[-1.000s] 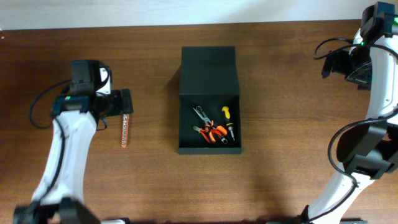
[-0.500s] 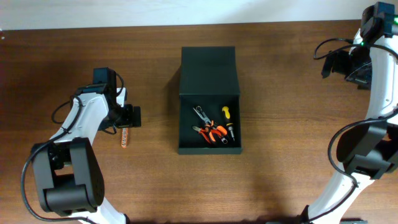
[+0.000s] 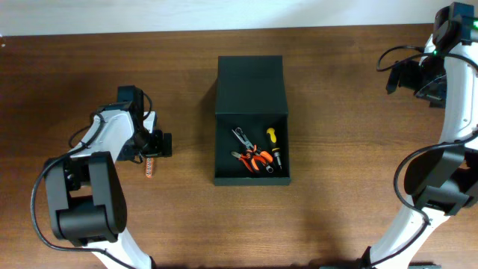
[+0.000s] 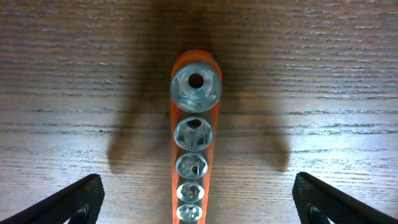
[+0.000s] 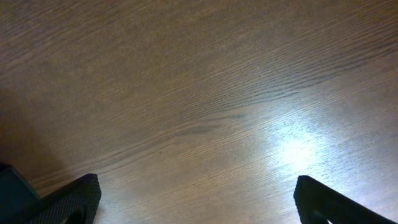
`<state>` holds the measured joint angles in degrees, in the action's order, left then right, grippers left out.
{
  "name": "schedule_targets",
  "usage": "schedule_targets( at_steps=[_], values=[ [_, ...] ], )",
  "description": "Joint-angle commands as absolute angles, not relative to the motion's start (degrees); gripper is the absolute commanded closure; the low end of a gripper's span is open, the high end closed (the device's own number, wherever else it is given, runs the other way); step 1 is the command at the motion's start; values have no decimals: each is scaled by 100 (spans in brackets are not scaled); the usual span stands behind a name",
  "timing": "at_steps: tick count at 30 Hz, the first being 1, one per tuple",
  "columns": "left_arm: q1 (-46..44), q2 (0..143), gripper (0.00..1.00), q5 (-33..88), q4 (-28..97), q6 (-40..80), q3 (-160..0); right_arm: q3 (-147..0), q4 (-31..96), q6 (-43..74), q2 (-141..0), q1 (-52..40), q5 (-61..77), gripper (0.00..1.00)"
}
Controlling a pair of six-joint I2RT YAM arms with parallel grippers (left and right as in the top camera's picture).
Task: Pack container
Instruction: 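Lower the left gripper toward the orange socket bit strip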
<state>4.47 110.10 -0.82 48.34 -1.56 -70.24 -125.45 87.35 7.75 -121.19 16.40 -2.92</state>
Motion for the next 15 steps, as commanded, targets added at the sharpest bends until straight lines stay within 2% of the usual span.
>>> schedule_targets(
  at_steps=[1, 15],
  values=[
    [456, 11039, 1, 25, 4790, -266, -7015, -12525, 8737, 825, -12114, 1614, -279, 1],
    [458, 11277, 1, 93, 4718, -266, -7015, -12525, 8737, 825, -12114, 1614, -279, 1]
  ],
)
